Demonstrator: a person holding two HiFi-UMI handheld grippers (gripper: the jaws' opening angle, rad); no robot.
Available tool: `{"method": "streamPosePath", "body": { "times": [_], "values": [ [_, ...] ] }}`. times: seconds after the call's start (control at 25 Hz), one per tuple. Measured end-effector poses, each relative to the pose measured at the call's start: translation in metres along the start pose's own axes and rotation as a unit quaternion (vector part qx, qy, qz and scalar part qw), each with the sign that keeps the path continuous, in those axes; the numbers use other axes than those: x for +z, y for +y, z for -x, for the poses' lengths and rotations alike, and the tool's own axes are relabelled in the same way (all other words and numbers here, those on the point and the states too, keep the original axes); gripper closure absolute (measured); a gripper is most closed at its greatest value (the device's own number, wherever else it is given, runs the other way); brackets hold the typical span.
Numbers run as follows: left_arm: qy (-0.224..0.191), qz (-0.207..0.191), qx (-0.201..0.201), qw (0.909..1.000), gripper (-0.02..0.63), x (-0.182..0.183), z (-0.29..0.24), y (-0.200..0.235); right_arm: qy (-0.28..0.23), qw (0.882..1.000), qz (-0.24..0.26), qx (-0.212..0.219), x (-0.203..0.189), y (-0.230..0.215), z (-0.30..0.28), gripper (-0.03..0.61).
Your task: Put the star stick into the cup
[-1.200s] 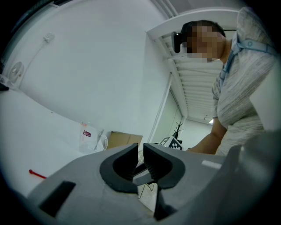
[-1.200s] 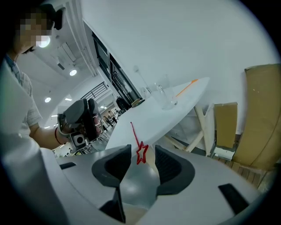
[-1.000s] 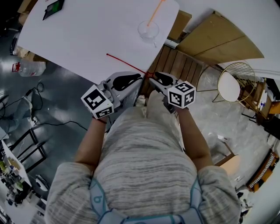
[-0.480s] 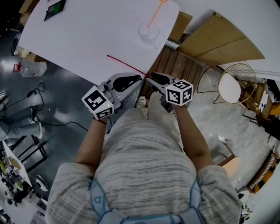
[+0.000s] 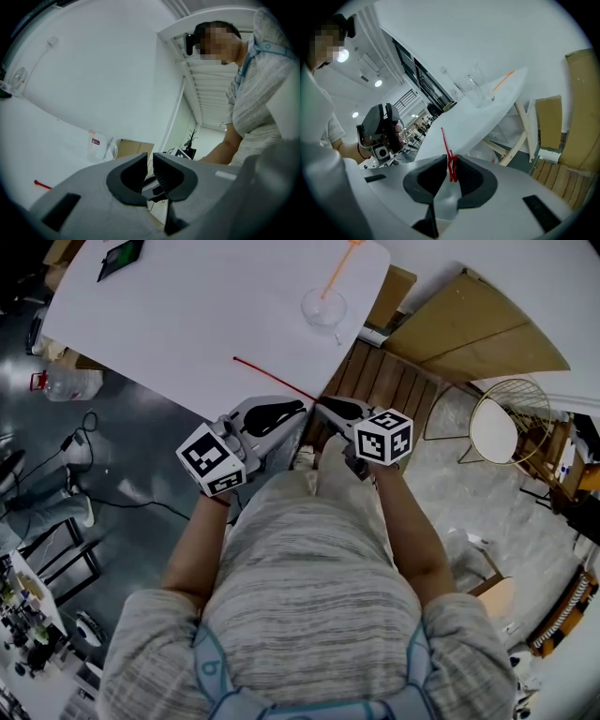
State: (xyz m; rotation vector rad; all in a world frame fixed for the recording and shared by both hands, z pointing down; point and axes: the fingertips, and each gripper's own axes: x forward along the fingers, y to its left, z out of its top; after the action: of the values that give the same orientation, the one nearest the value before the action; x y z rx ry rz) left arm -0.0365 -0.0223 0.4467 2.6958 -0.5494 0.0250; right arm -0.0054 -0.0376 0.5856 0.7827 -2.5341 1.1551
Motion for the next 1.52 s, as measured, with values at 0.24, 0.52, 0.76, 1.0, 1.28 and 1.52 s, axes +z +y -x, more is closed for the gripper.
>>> {"method": "streamPosePath", "body": {
  "times": [0.24, 0.52, 0.76, 1.0, 1.28, 1.52],
  "values": [
    [-0.003, 0.0, 0.002, 1.0, 0.569, 0.001, 0.001, 0.0, -0.005, 1.0, 0.009, 0.013, 0.007, 0.007, 0.005, 0.552],
    [-0.009, -0.006, 0.003, 0.9999, 0.569, 0.005, 0.002, 0.0, 0.019, 0.997, 0.081, 0.006, 0.02, 0.017, 0.016, 0.557],
    [-0.014, -0.009, 0.003, 0.9999, 0.569, 0.009, 0.002, 0.002, 0.044, 0.983, 0.177, -0.008, 0.044, 0.031, 0.029, 0.557],
    [-0.018, -0.017, 0.003, 0.9997, 0.569, 0.013, 0.001, 0.004, 0.031, 0.971, 0.237, -0.012, 0.082, 0.053, 0.047, 0.557],
    [-0.03, -0.019, 0.006, 0.9993, 0.569, 0.023, -0.008, 0.006, 0.01, 0.962, 0.27, -0.028, 0.114, 0.06, 0.065, 0.557],
    [-0.037, -0.024, 0.0, 0.999, 0.569, 0.028, -0.013, 0.003, 0.037, 0.931, 0.357, -0.058, 0.14, 0.064, 0.09, 0.557]
  ]
}}
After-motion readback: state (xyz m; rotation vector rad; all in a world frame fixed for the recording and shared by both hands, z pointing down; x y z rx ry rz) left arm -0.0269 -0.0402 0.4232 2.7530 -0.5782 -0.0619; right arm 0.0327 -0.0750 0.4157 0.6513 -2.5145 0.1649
